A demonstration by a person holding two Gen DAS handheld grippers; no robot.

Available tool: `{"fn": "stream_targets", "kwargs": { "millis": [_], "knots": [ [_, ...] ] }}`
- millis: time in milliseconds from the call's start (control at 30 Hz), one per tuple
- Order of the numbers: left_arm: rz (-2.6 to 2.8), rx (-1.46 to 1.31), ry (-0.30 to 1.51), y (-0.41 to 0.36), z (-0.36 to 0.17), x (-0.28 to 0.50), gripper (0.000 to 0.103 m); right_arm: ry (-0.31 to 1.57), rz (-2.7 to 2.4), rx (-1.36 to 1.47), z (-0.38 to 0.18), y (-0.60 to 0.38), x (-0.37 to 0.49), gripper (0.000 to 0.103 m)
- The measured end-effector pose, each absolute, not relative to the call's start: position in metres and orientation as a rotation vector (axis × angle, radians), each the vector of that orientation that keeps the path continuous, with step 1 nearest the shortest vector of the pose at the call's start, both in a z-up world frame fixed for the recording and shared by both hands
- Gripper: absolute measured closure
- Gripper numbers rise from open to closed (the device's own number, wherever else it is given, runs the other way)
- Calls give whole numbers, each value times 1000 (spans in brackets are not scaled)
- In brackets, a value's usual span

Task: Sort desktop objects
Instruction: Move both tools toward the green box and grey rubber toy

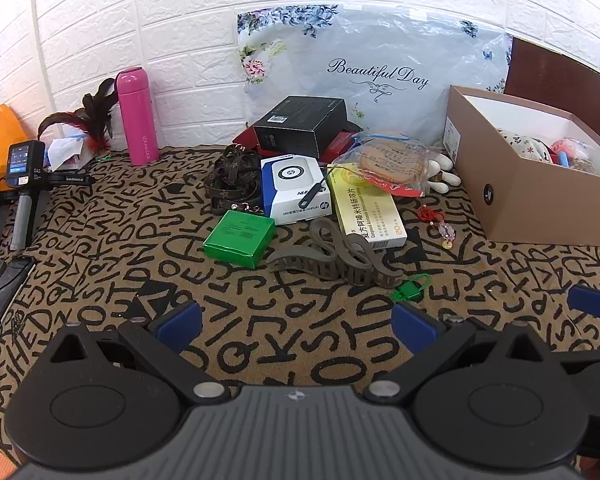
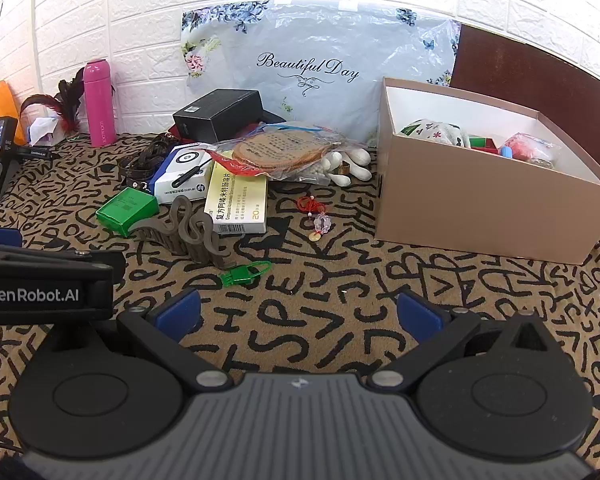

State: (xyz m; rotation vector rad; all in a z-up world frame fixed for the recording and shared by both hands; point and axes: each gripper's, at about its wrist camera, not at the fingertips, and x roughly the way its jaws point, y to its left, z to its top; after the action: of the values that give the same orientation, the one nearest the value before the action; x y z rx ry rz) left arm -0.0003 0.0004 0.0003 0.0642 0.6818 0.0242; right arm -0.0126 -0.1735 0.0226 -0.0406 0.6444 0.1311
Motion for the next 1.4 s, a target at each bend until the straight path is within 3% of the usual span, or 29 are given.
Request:
{"fn": "stream_targets", "kwargs": {
  "millis": [1400],
  "knots": [
    [21,62,755,3,-28,30,0,726,171,-37,-5,-166,16,1]
  ]
}}
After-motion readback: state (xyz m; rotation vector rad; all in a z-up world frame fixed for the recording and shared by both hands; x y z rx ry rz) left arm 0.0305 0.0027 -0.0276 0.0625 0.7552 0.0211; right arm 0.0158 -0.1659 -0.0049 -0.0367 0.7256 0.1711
